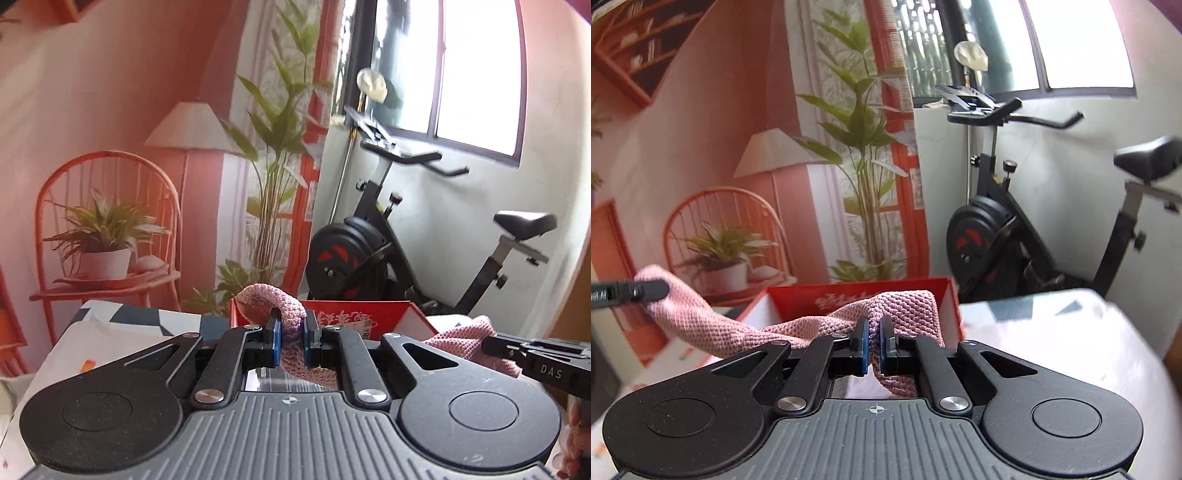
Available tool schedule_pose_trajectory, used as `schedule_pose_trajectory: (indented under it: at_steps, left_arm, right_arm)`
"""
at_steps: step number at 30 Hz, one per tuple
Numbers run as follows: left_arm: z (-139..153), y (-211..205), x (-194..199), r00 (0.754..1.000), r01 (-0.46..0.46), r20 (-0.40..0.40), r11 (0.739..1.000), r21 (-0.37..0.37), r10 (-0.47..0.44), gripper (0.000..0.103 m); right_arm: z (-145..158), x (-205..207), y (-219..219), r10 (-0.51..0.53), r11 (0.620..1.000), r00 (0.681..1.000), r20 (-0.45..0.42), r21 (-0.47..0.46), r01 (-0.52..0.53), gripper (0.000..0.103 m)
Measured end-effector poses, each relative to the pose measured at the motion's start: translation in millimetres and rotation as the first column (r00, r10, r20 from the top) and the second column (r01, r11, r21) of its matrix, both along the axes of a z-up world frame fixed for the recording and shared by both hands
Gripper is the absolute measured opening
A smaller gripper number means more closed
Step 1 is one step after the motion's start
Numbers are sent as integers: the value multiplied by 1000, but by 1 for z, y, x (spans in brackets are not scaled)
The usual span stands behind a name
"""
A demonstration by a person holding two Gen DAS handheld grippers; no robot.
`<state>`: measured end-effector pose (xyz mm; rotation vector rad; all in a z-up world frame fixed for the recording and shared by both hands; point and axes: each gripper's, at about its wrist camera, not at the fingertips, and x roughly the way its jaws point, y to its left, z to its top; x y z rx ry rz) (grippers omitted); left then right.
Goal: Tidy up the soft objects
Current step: 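Lift the pink towel over the red box and open both grippers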
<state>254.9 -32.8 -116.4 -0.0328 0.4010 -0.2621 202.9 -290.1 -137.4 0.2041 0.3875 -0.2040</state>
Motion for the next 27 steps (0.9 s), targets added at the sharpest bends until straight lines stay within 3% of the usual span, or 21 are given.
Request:
schedule_pose_trajectory:
  at_steps: [3, 8, 13, 21, 23, 24, 25, 26, 27]
  left_arm:
    - [-10, -8, 26, 996, 12, -89, 1000, -27, -14, 12]
    - [-38, -27, 43, 986, 58, -161, 997, 56, -49, 12]
    - [-67, -26, 51, 961, 86, -266, 996, 23, -77, 12]
    - [-75, -33, 58, 950, 111, -300, 991, 72, -84, 12]
    - [-73, -33, 55, 953, 117, -291, 990, 83, -89, 14]
    - [-71, -32, 55, 954, 122, -283, 989, 84, -93, 17]
    - [-69, -31, 51, 957, 140, -266, 987, 84, -113, 30]
    - [-65, -31, 47, 960, 160, -246, 983, 88, -134, 50]
    - [-61, -30, 42, 964, 170, -223, 980, 100, -144, 58]
  right_arm:
    - [-3, 24, -9, 0, 1000, 999, -35, -18, -1, 5]
    - [-25, 54, -9, 43, 996, 990, -138, -74, -54, 5]
    - [-51, 63, -5, 71, 997, 977, -203, -26, -78, 5]
    - [-61, 68, 0, 74, 997, 971, -226, -8, -78, 6]
    - [-60, 65, -3, 64, 998, 972, -227, -8, -67, 11]
    - [-59, 64, -2, 60, 998, 973, -223, -14, -64, 14]
    - [-58, 60, -1, 55, 998, 975, -214, -29, -62, 21]
    - [-56, 55, 1, 52, 996, 980, -194, -56, -64, 30]
    - [-54, 52, 4, 49, 994, 983, -176, -83, -64, 35]
